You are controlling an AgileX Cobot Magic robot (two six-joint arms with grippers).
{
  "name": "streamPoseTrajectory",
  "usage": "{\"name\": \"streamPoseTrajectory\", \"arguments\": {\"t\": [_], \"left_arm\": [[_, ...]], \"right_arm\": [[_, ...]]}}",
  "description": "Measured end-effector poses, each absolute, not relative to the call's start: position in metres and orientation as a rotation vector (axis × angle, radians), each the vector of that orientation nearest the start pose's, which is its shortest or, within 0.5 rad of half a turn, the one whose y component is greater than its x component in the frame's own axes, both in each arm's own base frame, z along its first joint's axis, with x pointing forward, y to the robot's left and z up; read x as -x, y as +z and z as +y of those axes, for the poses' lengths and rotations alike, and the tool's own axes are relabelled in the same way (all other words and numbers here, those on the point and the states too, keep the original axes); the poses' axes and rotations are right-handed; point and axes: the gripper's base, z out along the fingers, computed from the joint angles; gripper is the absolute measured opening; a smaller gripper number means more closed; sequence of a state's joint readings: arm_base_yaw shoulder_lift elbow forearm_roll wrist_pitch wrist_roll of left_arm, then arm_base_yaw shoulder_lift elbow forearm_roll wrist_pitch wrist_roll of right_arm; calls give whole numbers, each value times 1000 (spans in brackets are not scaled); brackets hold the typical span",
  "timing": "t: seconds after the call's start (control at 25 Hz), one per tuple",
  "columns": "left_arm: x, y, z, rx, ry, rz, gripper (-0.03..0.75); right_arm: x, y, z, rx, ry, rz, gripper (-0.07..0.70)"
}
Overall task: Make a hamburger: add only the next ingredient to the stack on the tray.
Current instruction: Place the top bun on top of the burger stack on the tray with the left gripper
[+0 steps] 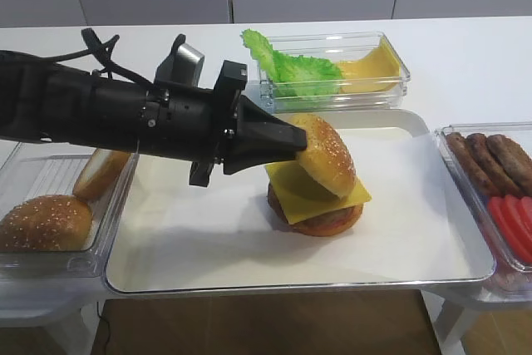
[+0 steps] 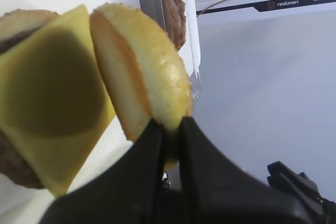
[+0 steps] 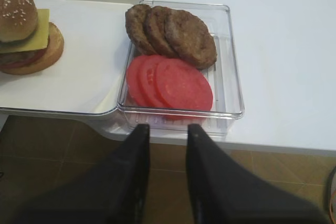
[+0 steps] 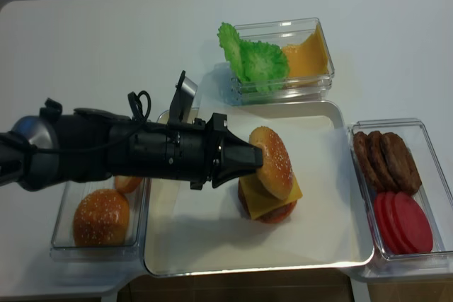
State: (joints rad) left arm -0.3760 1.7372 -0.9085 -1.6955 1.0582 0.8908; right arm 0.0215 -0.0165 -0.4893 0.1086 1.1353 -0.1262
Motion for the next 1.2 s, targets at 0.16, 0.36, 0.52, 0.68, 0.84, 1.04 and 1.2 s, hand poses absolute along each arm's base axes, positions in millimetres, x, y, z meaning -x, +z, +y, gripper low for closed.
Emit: {"name": "streamPoseTrajectory", "arguments": {"t": [0.16,0.36,0.52,0.68,0.84,1.04,1.2], "left_arm": [[-272,218,-192,-116,-1805,2370,46],[-272,218,-192,-115,-1805,2371,46],[-274,211,-193,-99,-1828,2388,46],[-275,209,-194,-76,-1850,2380,46],[-275,209,-194,-86,-1850,2376,46],[-274,208,-194,-108,-1843,2379,50],[-274,208,-194,-117,-1839,2383,108]], "right_arm": [[10,269,9,166,69,2102,198],[10,269,9,166,69,2102,198],[10,269,9,166,69,2102,198],[10,269,9,166,69,2102,197],[10,269,9,166,69,2102,196],[10,269,9,166,69,2102,195],[10,269,9,166,69,2102,195]]}}
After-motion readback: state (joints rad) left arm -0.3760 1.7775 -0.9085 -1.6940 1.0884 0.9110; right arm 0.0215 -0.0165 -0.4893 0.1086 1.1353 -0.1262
